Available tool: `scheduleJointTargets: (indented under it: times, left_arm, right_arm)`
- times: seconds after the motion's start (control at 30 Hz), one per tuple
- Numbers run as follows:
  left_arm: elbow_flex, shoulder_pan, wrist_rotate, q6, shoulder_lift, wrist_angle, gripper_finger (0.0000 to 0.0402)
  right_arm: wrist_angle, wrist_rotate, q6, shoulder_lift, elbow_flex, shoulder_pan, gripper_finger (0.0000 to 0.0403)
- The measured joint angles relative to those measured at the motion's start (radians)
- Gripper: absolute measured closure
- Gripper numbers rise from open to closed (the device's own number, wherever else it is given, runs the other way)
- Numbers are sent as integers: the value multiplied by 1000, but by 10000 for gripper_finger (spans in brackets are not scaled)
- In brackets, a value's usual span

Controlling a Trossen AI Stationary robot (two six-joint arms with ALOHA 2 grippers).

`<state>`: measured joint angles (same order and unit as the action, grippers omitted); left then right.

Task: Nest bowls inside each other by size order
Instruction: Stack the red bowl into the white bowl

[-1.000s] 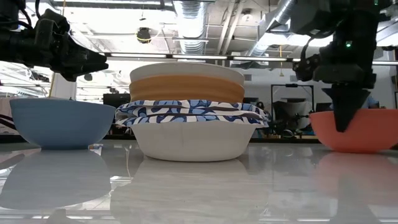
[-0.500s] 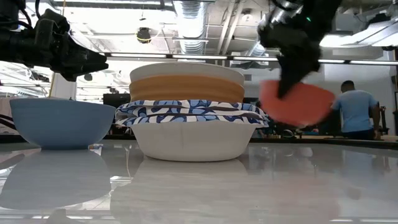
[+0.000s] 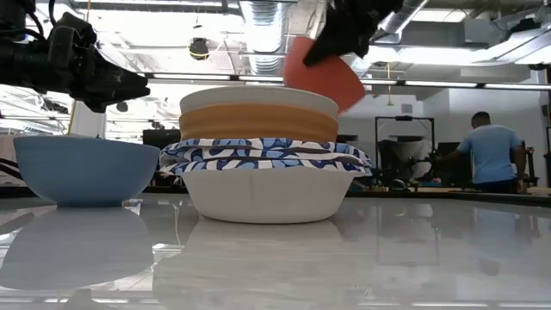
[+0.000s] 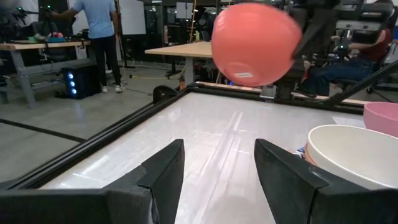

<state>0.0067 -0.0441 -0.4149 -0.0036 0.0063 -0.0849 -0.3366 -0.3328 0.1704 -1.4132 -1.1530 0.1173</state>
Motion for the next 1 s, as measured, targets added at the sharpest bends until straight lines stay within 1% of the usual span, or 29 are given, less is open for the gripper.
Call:
scheduleJointTargets:
  times: [0.17, 0.3, 0.37, 0.5, 0.63, 0.8, 1.0]
  left_arm:
    - [0, 0, 0, 0, 0, 0, 216]
    - [0, 0, 0, 0, 0, 0, 216]
    - [0, 0, 0, 0, 0, 0, 216]
    - [0, 0, 0, 0, 0, 1, 216]
    - [0, 0, -1, 0, 0, 0, 216]
    - [0, 0, -2, 0, 0, 0, 216]
    - [0, 0, -2, 0, 0, 0, 216]
  right_arm:
    - [97, 135, -125, -8, 0, 13, 395]
    - [152, 232, -280, -32, 0, 49, 395]
    - [179, 254, -330, -44, -2, 71, 395]
    - [147, 259, -336, -85, -31, 106, 395]
    - [61, 258, -337, -136, -120, 147, 395]
    - [-178, 258, -340, -233, -303, 191, 395]
    - [-428, 255, -355, -370, -521, 204, 395]
